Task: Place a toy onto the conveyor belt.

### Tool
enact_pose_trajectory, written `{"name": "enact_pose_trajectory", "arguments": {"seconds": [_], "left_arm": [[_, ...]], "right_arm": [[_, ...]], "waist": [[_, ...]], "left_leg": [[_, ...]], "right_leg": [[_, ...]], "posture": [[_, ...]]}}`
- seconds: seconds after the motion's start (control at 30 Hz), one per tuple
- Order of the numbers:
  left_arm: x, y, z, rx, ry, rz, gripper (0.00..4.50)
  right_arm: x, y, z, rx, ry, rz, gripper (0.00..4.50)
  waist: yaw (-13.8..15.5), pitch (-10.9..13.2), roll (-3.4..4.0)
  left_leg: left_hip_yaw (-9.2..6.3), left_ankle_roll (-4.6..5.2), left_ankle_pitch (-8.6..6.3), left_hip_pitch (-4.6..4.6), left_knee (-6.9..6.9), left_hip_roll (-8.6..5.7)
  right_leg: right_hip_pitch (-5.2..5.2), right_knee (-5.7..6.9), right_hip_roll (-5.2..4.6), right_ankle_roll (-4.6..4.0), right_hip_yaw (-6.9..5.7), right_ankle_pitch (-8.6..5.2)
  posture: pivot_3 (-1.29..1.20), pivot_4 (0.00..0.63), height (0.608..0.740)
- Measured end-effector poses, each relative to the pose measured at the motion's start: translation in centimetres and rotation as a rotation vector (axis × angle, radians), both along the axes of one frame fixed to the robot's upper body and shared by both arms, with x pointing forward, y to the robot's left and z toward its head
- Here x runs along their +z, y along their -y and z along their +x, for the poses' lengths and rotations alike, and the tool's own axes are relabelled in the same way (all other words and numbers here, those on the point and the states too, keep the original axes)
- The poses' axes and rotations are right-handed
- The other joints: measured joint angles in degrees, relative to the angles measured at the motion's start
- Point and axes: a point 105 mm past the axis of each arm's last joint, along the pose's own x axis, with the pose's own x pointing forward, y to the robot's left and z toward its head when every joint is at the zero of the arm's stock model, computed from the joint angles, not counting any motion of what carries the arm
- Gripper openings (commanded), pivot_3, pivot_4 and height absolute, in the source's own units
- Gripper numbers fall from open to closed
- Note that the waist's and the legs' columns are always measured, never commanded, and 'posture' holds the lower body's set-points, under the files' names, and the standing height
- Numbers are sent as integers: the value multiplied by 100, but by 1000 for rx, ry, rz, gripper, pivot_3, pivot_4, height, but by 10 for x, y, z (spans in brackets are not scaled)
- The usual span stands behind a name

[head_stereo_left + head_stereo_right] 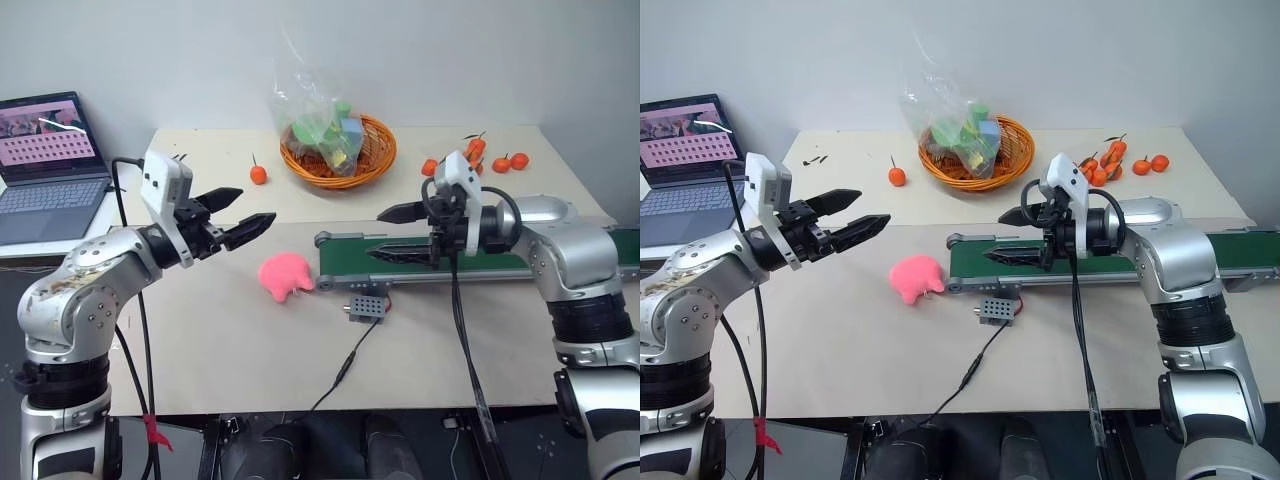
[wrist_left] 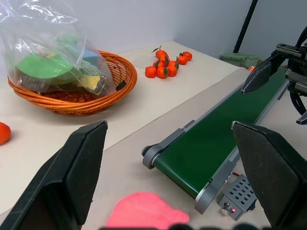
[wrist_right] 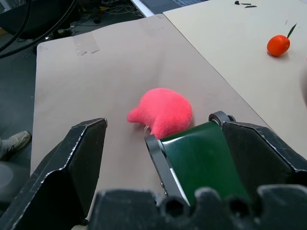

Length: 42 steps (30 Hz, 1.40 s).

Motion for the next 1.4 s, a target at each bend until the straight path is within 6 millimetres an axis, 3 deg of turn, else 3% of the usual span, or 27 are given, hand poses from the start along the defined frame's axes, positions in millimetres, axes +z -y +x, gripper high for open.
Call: {"name": "enact_pose_trajectory", "arguments": {"seconds": [0.1, 0.27, 0.4, 0.5, 0.63, 0.83, 1.13, 1.4], "left_arm": [[1, -1, 1, 15, 3, -13, 4430], [8, -35, 6, 189, -30, -259, 4430], [-22, -84, 14, 367, -244, -584, 4430], [-48, -102, 18, 434, -385, -775, 4430], [-80, -87, 21, 428, -557, -905, 4430], [-122, -44, 21, 384, -867, -862, 4430], [-127, -36, 26, 399, -983, -948, 4430], [-143, -25, 30, 424, -1068, -979, 4430]], "right_arm": [[0, 0, 0, 0, 0, -1, 4500], [-3, 1, 1, 2, -9, -14, 4500], [-5, 2, 2, -3, -15, -19, 4500], [-5, 2, 2, -2, -15, -19, 4500], [-5, 2, 2, -2, -15, -20, 4500], [-5, 5, 2, -12, -12, -30, 4500], [-7, 9, -1, -28, -6, -49, 4500], [-11, 11, -2, -39, -10, -57, 4500]], "waist": [[0, 0, 0], [-12, 0, 0], [-2, 0, 0], [9, -1, -5], [53, -2, -8], [69, -4, -13], [31, -6, -13], [53, -6, -14]], "left_leg": [[0, 0, 0, 0, 0, 0], [0, -1, 0, 6, -5, 6], [1, -6, 3, 10, -5, 5], [1, -6, 3, 10, -4, 3], [1, -4, 2, 7, -1, -1], [2, -5, 1, 7, 1, 1], [4, -5, 1, 8, 0, 2], [5, -5, 2, 8, 0, 2]], "right_leg": [[0, 0, 0, 0, 0, 0], [0, 0, 2, 0, 1, 0], [0, 6, 3, -1, -2, 0], [2, 3, 2, -1, -2, 1], [5, -2, -2, 2, -1, 3], [4, 4, -1, 1, 1, 3], [4, 3, -2, 1, 4, 4], [4, 3, -2, 0, 5, 4]], "posture": [[0, 150, 734], [0, 150, 734], [0, 150, 734], [0, 150, 734], [0, 150, 734], [0, 150, 734], [0, 150, 734], [0, 150, 734]]}}
